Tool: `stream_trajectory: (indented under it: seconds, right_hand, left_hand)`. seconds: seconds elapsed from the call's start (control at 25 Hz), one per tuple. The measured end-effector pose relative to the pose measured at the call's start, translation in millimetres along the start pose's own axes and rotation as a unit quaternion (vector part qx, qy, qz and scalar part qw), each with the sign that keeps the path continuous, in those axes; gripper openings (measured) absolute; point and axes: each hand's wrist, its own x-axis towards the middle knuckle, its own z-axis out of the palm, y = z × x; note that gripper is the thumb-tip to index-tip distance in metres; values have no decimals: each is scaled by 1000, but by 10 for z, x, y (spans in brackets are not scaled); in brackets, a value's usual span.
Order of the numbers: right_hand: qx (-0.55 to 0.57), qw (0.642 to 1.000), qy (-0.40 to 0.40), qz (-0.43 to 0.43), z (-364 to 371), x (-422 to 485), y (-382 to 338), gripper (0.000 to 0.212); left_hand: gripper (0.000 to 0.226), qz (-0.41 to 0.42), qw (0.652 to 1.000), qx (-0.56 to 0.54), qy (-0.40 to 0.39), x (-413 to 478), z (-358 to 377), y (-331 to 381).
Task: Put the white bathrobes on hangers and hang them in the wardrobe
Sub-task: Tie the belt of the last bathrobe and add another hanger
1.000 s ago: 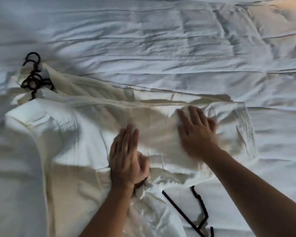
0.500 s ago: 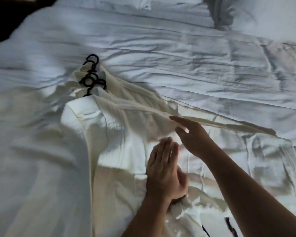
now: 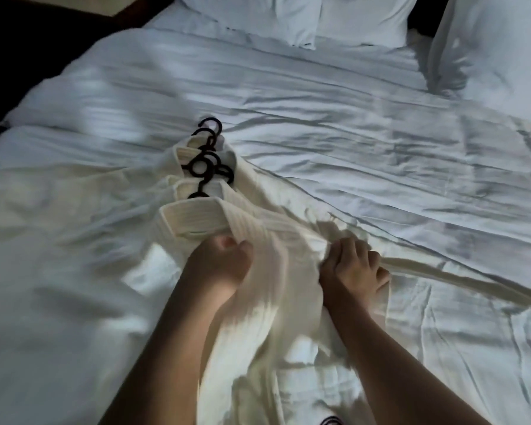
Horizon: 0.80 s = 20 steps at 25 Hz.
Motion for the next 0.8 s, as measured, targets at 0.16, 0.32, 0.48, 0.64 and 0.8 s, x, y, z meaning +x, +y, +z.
stream_trajectory:
  seconds: [0.16,0.32,0.48,0.64,0.8]
  right_hand:
    - [-10,1000,27,-3,87,1,67,38]
    - [-5,999,43,-16,120,8,62,37]
    - [-5,999,46,-21,125,29,56,38]
    - [-14,999,49,-18,115,-1,48,39]
    - [-25,998,53,-23,119,7,40,41]
  left_hand:
    - [42,-22,996,21,-79,427,87,-15]
    - [35,35,995,-73,54,790,-157,273]
    - [38,60,998,18,12,717,-570,543]
    - [54,76,935,297,-177,224,-265,196]
    - [39,157,965,200,-66,361,-230,67]
